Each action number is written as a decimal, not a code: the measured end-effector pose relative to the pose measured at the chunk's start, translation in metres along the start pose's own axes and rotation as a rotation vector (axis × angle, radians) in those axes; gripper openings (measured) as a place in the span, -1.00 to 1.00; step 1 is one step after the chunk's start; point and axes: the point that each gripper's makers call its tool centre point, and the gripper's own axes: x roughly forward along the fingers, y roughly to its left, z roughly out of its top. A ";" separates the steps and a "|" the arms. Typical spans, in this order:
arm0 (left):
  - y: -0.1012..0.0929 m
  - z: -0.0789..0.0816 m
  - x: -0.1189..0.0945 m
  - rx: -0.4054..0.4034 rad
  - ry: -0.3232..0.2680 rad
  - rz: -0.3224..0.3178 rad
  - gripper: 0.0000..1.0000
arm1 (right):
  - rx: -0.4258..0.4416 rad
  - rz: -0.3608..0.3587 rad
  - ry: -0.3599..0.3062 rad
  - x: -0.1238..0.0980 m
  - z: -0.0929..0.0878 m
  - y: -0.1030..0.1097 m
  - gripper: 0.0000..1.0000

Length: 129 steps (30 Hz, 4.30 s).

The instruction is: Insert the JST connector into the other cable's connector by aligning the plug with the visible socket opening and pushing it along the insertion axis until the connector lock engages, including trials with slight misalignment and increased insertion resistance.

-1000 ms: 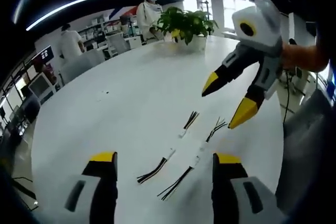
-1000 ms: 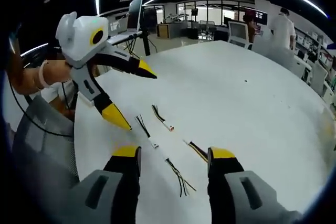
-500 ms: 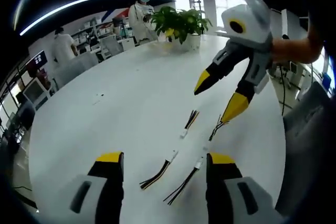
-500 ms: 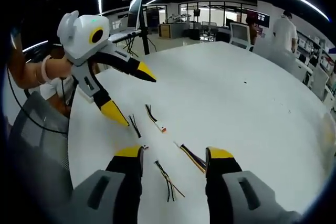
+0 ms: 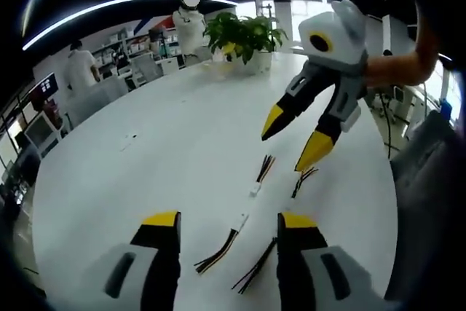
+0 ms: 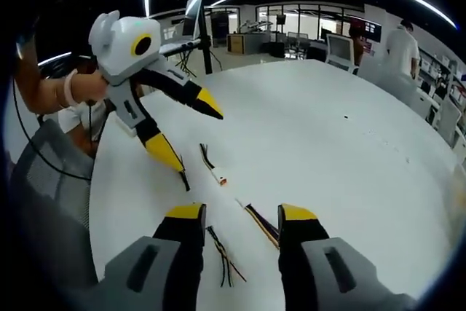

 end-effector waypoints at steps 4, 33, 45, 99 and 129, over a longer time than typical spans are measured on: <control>-0.003 0.006 0.004 0.088 -0.054 -0.032 -0.28 | -0.022 0.008 -0.005 0.003 0.000 0.000 -0.31; -0.003 -0.022 0.025 0.142 -0.018 -0.206 -0.62 | -0.297 0.220 -0.007 0.033 -0.014 0.004 -0.63; -0.011 -0.016 0.034 0.189 -0.118 -0.280 -0.75 | -0.337 0.291 -0.089 0.041 -0.015 0.003 -0.84; -0.019 -0.027 0.048 0.109 -0.239 -0.375 -0.99 | -0.348 0.363 -0.119 0.053 -0.023 0.005 -0.91; -0.035 -0.001 0.043 0.175 -0.221 -0.414 -1.00 | -0.369 0.369 -0.072 0.041 -0.009 0.013 -0.92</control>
